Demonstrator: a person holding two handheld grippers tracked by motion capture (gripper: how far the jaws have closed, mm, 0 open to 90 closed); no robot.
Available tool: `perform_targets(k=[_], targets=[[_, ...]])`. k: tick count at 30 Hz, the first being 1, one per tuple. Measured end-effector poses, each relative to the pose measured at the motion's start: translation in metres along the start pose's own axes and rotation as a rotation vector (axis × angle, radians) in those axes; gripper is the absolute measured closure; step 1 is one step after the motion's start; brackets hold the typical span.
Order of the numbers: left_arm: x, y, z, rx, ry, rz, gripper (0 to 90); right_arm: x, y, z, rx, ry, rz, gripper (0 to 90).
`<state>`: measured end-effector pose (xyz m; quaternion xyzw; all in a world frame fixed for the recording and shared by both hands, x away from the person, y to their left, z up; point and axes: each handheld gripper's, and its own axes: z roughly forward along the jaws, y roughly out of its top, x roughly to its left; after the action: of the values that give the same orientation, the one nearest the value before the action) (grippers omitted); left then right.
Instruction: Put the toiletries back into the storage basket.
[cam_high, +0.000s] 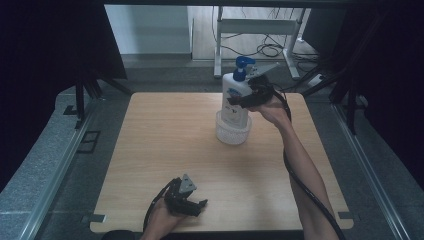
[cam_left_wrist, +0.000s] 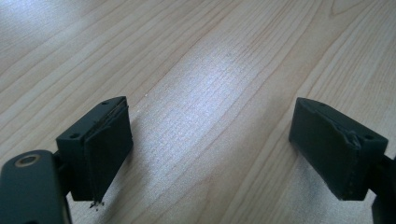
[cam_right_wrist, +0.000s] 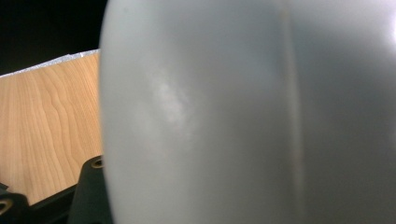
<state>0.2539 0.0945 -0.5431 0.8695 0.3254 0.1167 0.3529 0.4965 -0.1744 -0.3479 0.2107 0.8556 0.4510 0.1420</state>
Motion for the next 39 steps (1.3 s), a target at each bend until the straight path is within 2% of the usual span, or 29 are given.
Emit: perform_targets(k=[39], targets=[[0.0, 0.0, 0.0, 0.006, -0.001, 0.004, 12.6, -0.003, -0.048, 0.047, 0.072, 0.001, 0.019, 37.2]])
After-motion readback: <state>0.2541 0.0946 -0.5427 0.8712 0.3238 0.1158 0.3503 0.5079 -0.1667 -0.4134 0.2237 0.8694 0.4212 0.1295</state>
